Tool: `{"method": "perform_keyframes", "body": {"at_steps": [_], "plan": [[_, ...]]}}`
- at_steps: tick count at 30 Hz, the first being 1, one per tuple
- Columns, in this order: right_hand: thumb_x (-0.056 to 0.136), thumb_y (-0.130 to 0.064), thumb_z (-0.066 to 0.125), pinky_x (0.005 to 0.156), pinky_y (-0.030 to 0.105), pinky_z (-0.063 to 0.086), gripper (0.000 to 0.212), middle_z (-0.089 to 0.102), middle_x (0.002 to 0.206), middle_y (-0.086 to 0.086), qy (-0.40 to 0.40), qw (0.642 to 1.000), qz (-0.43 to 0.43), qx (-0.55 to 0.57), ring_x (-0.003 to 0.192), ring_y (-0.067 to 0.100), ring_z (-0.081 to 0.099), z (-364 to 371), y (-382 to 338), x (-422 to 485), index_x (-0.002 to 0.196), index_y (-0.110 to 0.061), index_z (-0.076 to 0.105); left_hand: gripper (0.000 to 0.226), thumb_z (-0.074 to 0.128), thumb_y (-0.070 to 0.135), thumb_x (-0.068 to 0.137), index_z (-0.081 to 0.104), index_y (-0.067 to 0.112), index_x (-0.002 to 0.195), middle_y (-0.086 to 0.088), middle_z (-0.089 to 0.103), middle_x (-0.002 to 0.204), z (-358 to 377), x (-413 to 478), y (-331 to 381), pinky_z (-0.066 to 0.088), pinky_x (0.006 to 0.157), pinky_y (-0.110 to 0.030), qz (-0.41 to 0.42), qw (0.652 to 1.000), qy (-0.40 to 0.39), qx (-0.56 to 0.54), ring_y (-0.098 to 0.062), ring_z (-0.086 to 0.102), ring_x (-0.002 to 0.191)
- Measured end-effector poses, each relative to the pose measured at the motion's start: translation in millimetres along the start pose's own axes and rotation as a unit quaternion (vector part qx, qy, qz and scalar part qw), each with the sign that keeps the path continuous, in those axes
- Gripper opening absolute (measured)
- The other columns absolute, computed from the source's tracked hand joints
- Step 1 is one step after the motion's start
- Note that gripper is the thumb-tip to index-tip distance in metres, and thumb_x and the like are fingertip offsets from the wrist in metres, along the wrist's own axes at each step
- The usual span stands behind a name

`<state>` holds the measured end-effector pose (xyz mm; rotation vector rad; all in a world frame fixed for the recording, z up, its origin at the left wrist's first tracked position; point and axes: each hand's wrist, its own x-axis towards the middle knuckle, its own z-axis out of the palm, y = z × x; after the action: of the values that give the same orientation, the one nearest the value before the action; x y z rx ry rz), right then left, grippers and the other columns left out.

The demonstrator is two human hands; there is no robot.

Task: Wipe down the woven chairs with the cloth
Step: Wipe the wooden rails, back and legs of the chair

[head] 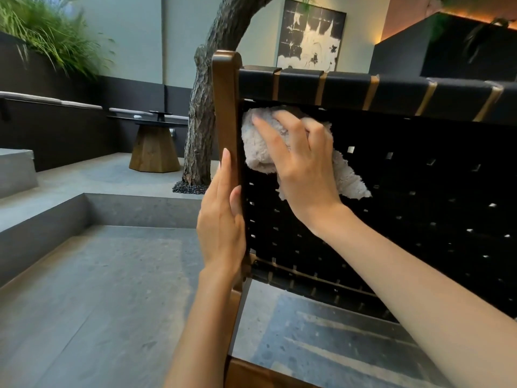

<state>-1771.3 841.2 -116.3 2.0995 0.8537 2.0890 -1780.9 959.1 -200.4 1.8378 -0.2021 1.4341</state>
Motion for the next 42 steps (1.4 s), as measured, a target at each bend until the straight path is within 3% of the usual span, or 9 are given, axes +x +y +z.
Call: {"method": "perform_keyframes", "body": {"at_steps": [4,9,14,20,24,30,34,38,42], "plan": [[0.096,-0.008,0.045,0.086,0.041,0.048,0.037,0.063,0.122,0.01,0.036,0.997,0.067,-0.023,0.107,0.024,0.036,25,-19,7,0.129,-0.015,0.06,0.052,0.034,0.03,0.103,0.005,0.049,0.142,0.037,0.019,0.137,3,1,-10,0.035,0.088,-0.012,0.009,1.0,-0.009,-0.007,0.018,0.026,0.118],[0.096,-0.006,0.044,0.083,0.037,0.046,0.042,0.032,0.13,0.003,0.025,0.998,0.057,-0.024,0.106,0.023,0.036,45,-25,-18,0.137,-0.014,0.052,0.054,0.036,0.025,0.103,0.006,0.047,0.143,0.044,0.011,0.137,7,-5,-16,0.027,0.085,0.004,-0.004,0.999,-0.023,-0.024,0.026,0.019,0.122],[0.088,-0.003,0.056,0.088,0.046,0.049,0.059,0.029,0.133,0.008,-0.072,0.994,0.052,0.065,0.108,0.029,0.034,53,-37,-86,0.144,-0.007,0.038,0.057,0.035,0.019,0.103,0.006,0.049,0.143,0.031,0.021,0.145,5,-23,-26,0.029,0.082,0.006,-0.009,0.998,-0.046,-0.03,0.024,0.023,0.122],[0.073,0.005,0.068,0.09,0.043,0.045,0.081,0.039,0.138,0.006,-0.275,0.953,0.097,0.085,0.107,0.025,0.034,56,-61,-159,0.146,-0.013,0.037,0.072,0.039,0.007,0.1,0.004,0.052,0.144,0.022,0.038,0.143,0,-58,-53,0.036,0.073,0.001,-0.053,0.992,-0.115,-0.009,-0.008,0.057,0.105],[0.08,0.006,0.043,0.101,0.037,0.023,0.081,0.022,0.152,0.0,-0.444,0.888,0.09,0.083,0.12,0.026,0.029,58,-75,-192,0.151,-0.021,0.016,0.079,0.038,0.004,0.099,-0.003,0.054,0.144,0.021,0.041,0.137,2,-82,-69,0.045,0.079,-0.016,-0.095,0.979,-0.176,-0.028,-0.01,0.057,0.107],[0.087,-0.007,0.051,0.096,0.035,0.029,0.052,0.031,0.146,0.005,-0.457,0.888,0.025,0.028,0.12,0.029,0.033,61,-76,-182,0.138,-0.017,0.043,0.093,0.039,-0.009,0.092,-0.005,0.055,0.143,0.025,0.019,0.153,8,-105,-77,0.047,0.098,-0.027,-0.125,0.969,-0.201,-0.077,-0.005,0.036,0.135],[0.092,-0.014,0.051,0.095,0.034,0.031,0.038,0.025,0.149,0.006,-0.495,0.869,0.009,-0.009,0.121,0.031,0.035,62,-77,-176,0.13,-0.019,0.052,0.101,0.041,-0.014,0.086,-0.008,0.052,0.144,0.028,-0.004,0.154,14,-123,-72,0.049,0.077,-0.013,-0.124,0.97,-0.207,-0.032,-0.017,0.015,0.145],[0.089,-0.01,0.056,0.087,0.034,0.034,0.04,0.03,0.146,0.008,-0.488,0.872,0.028,-0.023,0.109,0.031,0.043,57,-74,-175,0.129,-0.016,0.052,0.087,0.037,-0.01,0.092,-0.012,0.041,0.143,0.021,-0.016,0.153,18,-141,-64,0.041,0.104,-0.043,-0.115,0.965,-0.227,0.062,-0.004,-0.01,0.144],[0.084,-0.009,0.062,0.083,0.035,0.035,0.055,0.033,0.139,0.008,-0.502,0.864,0.027,-0.032,0.103,0.03,0.045,45,-59,-182,0.135,-0.013,0.042,0.084,0.037,-0.01,0.093,-0.013,0.035,0.144,0.015,-0.019,0.155,21,-155,-56,0.038,0.107,-0.041,-0.109,0.949,-0.281,0.096,-0.003,-0.016,0.143]]}}
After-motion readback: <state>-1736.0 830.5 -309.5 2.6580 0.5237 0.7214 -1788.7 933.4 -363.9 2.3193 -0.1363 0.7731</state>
